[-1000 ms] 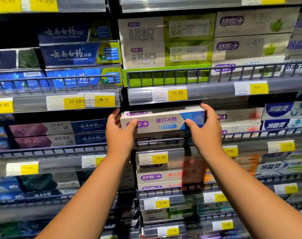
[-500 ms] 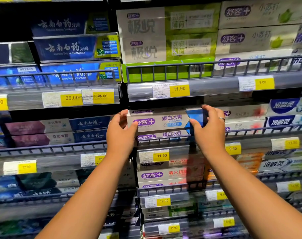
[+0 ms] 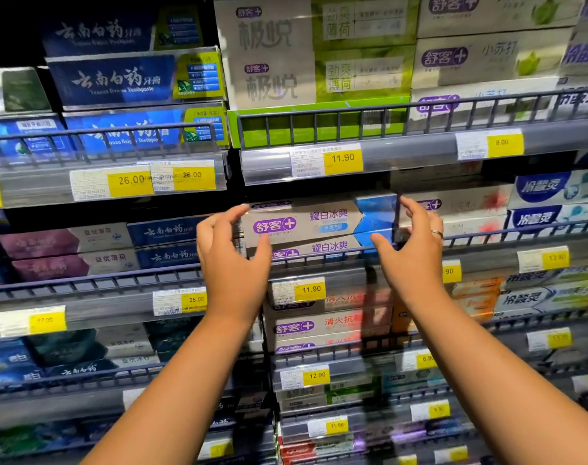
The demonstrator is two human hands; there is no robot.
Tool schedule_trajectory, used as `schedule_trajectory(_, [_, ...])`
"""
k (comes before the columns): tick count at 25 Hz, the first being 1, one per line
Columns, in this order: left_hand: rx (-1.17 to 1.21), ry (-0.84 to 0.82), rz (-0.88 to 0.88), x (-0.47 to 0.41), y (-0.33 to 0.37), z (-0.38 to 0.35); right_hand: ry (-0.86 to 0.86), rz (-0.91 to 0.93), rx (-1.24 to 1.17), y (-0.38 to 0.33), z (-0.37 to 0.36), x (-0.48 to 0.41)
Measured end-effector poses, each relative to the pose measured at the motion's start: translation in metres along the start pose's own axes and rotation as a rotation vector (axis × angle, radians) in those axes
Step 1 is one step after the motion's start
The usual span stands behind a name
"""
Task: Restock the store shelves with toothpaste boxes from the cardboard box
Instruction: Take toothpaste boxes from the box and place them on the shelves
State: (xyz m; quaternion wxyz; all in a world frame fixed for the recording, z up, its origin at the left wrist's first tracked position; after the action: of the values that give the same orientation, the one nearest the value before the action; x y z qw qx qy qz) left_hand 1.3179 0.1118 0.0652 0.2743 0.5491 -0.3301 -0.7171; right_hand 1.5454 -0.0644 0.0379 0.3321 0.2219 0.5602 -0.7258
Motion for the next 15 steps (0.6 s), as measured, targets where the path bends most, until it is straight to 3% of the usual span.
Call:
schedule_trajectory(3, [0.046,-0.281,-0.204,0.040,0.026,-0.042,-0.007,-0.016,-0.004,0.007,0.017,0.024])
schedule_trajectory(6, [0.136,-0.624,-0.110,0.080,0.024,-0.106,0.007,-0.081,0.018,0.027,0.043,0.049])
schedule_trajectory(9, [0.212,-0.801,0.034,0.120,0.012,-0.164,0.018,-0.155,0.062,0.058,0.079,0.078])
schedule_trajectory(15, [0.297,-1.148,0.139,0.248,0.032,-0.282,0.092,-0.413,0.224,0.156,0.199,0.158])
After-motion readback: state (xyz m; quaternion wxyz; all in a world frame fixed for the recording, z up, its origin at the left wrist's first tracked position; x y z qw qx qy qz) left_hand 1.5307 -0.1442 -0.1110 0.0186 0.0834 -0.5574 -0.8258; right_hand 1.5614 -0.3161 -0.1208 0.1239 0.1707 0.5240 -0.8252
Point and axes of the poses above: each hand's wrist, its own x-axis away from the middle knuckle, its own z-axis out of the back of the hand, y = z × x, the point moved 9 cm from there along -x, towards the middle knuckle, and after that the axes turned 7 degrees about z, right-handed, at the moved point
